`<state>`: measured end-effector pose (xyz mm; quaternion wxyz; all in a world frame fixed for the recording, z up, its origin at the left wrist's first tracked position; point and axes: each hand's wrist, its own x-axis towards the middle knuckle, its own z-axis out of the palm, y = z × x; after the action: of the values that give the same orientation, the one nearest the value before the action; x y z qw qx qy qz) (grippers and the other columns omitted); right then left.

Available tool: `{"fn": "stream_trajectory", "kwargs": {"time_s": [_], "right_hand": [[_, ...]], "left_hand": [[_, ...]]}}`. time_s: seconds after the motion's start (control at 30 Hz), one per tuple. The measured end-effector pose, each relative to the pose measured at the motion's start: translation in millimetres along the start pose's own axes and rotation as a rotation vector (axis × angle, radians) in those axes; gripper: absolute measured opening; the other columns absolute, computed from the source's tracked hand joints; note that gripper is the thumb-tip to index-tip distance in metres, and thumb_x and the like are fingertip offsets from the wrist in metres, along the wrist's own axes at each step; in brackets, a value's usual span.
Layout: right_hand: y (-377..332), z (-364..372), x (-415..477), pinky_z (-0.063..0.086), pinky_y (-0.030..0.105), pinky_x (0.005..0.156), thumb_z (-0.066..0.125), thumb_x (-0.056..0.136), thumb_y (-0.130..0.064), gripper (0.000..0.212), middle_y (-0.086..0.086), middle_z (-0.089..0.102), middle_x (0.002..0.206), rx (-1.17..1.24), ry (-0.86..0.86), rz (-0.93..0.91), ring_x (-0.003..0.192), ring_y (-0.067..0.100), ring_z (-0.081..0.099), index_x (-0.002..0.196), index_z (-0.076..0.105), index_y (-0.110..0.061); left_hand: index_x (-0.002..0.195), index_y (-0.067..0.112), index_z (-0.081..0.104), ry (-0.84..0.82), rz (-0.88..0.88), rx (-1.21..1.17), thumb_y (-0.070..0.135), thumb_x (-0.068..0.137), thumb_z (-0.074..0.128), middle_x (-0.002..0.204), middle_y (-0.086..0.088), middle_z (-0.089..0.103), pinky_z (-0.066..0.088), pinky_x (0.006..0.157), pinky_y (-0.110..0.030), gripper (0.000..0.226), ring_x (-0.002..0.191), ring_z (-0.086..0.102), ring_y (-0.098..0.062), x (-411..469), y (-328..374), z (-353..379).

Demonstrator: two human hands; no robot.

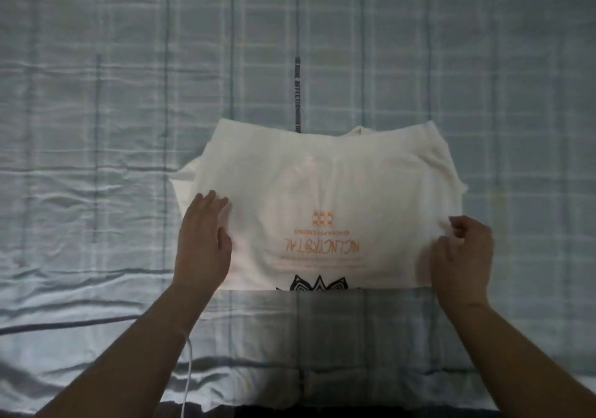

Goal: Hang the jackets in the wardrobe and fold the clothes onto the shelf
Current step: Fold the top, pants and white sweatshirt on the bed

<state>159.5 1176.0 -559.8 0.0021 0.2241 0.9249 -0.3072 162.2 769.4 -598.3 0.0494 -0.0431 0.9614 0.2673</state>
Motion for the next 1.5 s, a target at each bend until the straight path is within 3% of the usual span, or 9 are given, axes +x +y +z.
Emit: {"fn": "stream_trajectory", "kwargs": {"time_s": [0.17, 0.33, 0.47, 0.57, 0.73, 0.83, 1.1, 1.27, 1.5], "right_hand": [[19, -9, -41, 0.041, 0.031, 0.059, 0.06, 0.073, 0.006, 0.013, 0.019, 0.057, 0.075, 0.049, -0.026, 0.295, 0.063, 0.025, 0.049, 0.085, 0.057, 0.003], [38, -2, -45, 0.042, 0.032, 0.071, 0.055, 0.076, -0.032, 0.039, 0.014, 0.063, 0.086, 0.074, -0.109, 0.604, 0.085, 0.033, 0.063, 0.102, 0.061, -0.003], [49, -3, -48, 0.054, 0.038, 0.074, 0.06, 0.092, -0.034, 0.031, 0.014, 0.068, 0.095, 0.153, -0.069, 0.689, 0.088, 0.032, 0.067, 0.11, 0.064, -0.008], [55, -10, -53, 0.06, 0.03, 0.06, 0.054, 0.101, -0.026, 0.022, 0.012, 0.067, 0.094, 0.508, -0.061, 0.811, 0.073, 0.018, 0.072, 0.114, 0.058, -0.009], [63, -32, -44, 0.059, 0.034, 0.085, 0.046, 0.103, -0.015, 0.026, 0.019, 0.066, 0.104, 0.496, -0.061, 0.719, 0.084, 0.019, 0.07, 0.118, 0.057, 0.002], [72, -37, -35, 0.059, 0.021, 0.075, 0.051, 0.098, -0.016, 0.024, 0.017, 0.069, 0.103, 0.321, -0.091, 0.652, 0.087, 0.023, 0.07, 0.112, 0.064, -0.002], [51, -23, -30, 0.051, 0.043, 0.087, 0.058, 0.074, -0.011, 0.051, 0.013, 0.062, 0.116, 0.064, -0.074, 0.55, 0.1, 0.029, 0.06, 0.124, 0.056, -0.011], [49, -23, -25, 0.042, 0.035, 0.091, 0.059, 0.081, -0.014, 0.049, 0.015, 0.057, 0.126, 0.115, -0.031, 0.594, 0.112, 0.03, 0.056, 0.129, 0.052, -0.01], [49, -27, -20, 0.04, 0.033, 0.086, 0.062, 0.09, -0.021, 0.043, 0.012, 0.057, 0.12, 0.145, -0.095, 0.504, 0.107, 0.029, 0.055, 0.129, 0.051, -0.007]], "left_hand": [[0.134, 0.002, 0.054, 0.032, -0.164, 0.085, -0.01, 0.081, 0.061, 0.137, -0.02, 0.054, 0.027, 0.117, -0.041, 0.055, 0.13, 0.044, -0.038, -46, -15, -15], [0.127, 0.009, 0.053, 0.06, -0.72, -0.181, 0.011, 0.089, 0.062, 0.119, -0.015, 0.06, 0.047, 0.093, -0.046, 0.04, 0.106, 0.058, -0.036, -62, -10, -28], [0.103, 0.008, 0.064, -0.105, -0.848, -0.184, 0.03, 0.098, 0.057, 0.093, -0.015, 0.069, 0.045, 0.071, -0.036, 0.023, 0.082, 0.065, -0.034, -71, -19, -31], [0.097, 0.011, 0.063, 0.006, -0.987, -0.657, 0.019, 0.1, 0.056, 0.084, -0.019, 0.069, 0.054, 0.054, -0.03, 0.011, 0.061, 0.066, -0.023, -78, -19, -32], [0.115, 0.007, 0.058, 0.107, -1.177, -1.057, 0.013, 0.1, 0.059, 0.089, -0.016, 0.069, 0.062, 0.072, -0.03, 0.016, 0.075, 0.072, -0.021, -84, -40, -36], [0.113, -0.003, 0.06, 0.024, -1.147, -0.868, 0.012, 0.098, 0.061, 0.084, -0.021, 0.069, 0.063, 0.073, -0.032, 0.021, 0.071, 0.072, -0.021, -83, -49, -33], [0.116, 0.007, 0.056, -0.068, -0.663, 0.027, 0.004, 0.081, 0.062, 0.113, -0.018, 0.058, 0.044, 0.093, -0.046, 0.036, 0.104, 0.054, -0.038, -57, -16, -43], [0.113, 0.008, 0.062, -0.084, -0.16, 0.037, -0.008, 0.08, 0.057, 0.114, -0.012, 0.062, 0.041, 0.097, -0.039, 0.037, 0.108, 0.052, -0.033, -30, 34, -29], [0.111, 0.016, 0.063, -0.415, 0.173, -0.128, 0.003, 0.091, 0.052, 0.103, 0.004, 0.065, 0.045, 0.085, -0.027, 0.026, 0.091, 0.056, -0.012, 35, 155, 30]]}}
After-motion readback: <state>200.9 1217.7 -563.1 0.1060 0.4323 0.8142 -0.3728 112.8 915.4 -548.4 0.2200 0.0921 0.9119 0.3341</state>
